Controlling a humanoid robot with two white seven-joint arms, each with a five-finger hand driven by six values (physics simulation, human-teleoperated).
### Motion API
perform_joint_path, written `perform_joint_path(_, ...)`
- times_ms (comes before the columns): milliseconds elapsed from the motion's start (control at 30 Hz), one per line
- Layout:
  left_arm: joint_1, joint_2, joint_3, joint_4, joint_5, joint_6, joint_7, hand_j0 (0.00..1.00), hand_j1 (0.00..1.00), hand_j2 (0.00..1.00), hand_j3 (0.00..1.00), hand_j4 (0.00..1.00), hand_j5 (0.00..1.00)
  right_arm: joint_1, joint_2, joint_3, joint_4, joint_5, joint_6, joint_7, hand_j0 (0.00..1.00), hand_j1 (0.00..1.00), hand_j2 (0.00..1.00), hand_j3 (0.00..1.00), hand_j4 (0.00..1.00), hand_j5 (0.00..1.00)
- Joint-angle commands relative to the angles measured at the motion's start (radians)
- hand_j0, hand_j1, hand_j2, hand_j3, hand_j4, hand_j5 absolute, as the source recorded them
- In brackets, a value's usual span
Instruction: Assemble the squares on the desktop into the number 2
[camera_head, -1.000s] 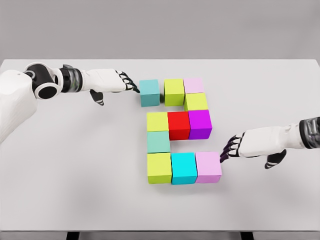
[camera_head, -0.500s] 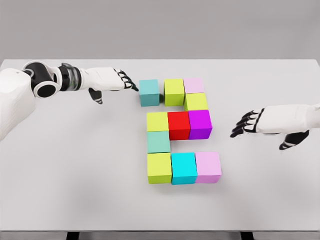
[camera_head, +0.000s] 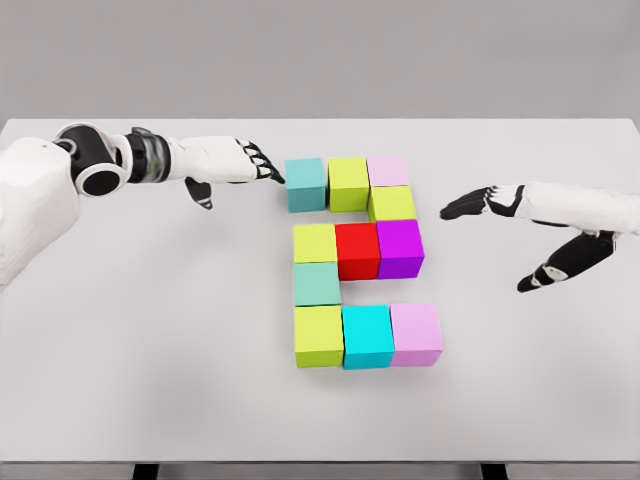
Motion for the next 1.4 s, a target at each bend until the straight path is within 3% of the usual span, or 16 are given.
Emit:
perform_joint_path(0,0.0,-0.003,0.002,0.0,0.004,0.002,0.001,1.0,1.0,1.0,1.0,1.0,1.0,0.017,0.063,-0.084,0.031,-0.041,0.003,-0.001,1.0,1.0,1.0,1.0,1.0,1.0)
perform_joint_path(100,0.0,-0.005,0.002,0.0,0.004,0.002,0.001,1.0,1.0,1.0,1.0,1.0,1.0,0.239,0.173,-0.331,0.053,-0.011,0.003,-0.001,1.0,1.0,1.0,1.0,1.0,1.0)
perform_joint_path(133,0.0,-0.004,0.002,0.0,0.004,0.002,0.001,1.0,1.0,1.0,1.0,1.0,1.0,0.315,0.224,-0.456,0.072,0.037,0.003,-0.001,1.0,1.0,1.0,1.0,1.0,1.0)
perform_joint_path(200,0.0,-0.004,0.002,0.0,0.004,0.002,0.001,1.0,1.0,1.0,1.0,1.0,1.0,0.399,0.267,-0.585,0.072,0.051,0.003,-0.001,1.0,1.0,1.0,1.0,1.0,1.0)
perform_joint_path(267,0.0,-0.005,0.002,0.001,0.004,0.002,0.001,1.0,1.0,1.0,1.0,1.0,1.0,0.447,0.267,-0.655,0.069,0.051,0.003,-0.001,1.0,1.0,1.0,1.0,1.0,1.0)
perform_joint_path(367,-0.002,-0.005,0.002,0.0,0.004,0.002,0.001,1.0,1.0,1.0,1.0,1.0,1.0,0.474,0.269,-0.665,0.072,0.054,0.003,-0.001,1.0,1.0,1.0,1.0,1.0,1.0)
perform_joint_path(533,-0.003,-0.005,0.0,0.001,0.003,0.002,0.001,1.0,1.0,1.0,1.0,1.0,1.0,0.494,0.375,-0.677,0.132,0.117,0.003,-0.001,1.0,1.0,1.0,1.0,1.0,1.0)
perform_joint_path(733,-0.002,-0.005,0.002,0.0,0.004,0.002,0.001,1.0,1.0,1.0,1.0,1.0,1.0,0.51,0.404,-0.677,0.179,0.117,0.003,-0.001,1.0,1.0,1.0,1.0,1.0,1.0)
perform_joint_path(1033,-0.011,0.015,0.008,0.001,0.012,0.002,0.005,1.0,1.0,1.0,1.0,1.0,1.0,0.513,0.411,-0.675,0.176,0.117,0.003,-0.001,1.0,1.0,1.0,1.0,1.0,1.0)
perform_joint_path(1200,-0.017,0.19,0.048,0.003,0.17,0.002,0.008,1.0,1.0,1.0,1.0,1.0,1.0,0.513,0.415,-0.675,0.173,0.117,0.003,-0.001,1.0,1.0,1.0,1.0,1.0,1.0)
perform_joint_path(1367,-0.014,0.315,0.054,0.026,0.176,0.002,0.011,1.0,1.0,1.0,1.0,1.0,1.0,0.513,0.415,-0.675,0.172,0.117,0.003,-0.001,1.0,1.0,1.0,1.0,1.0,1.0)
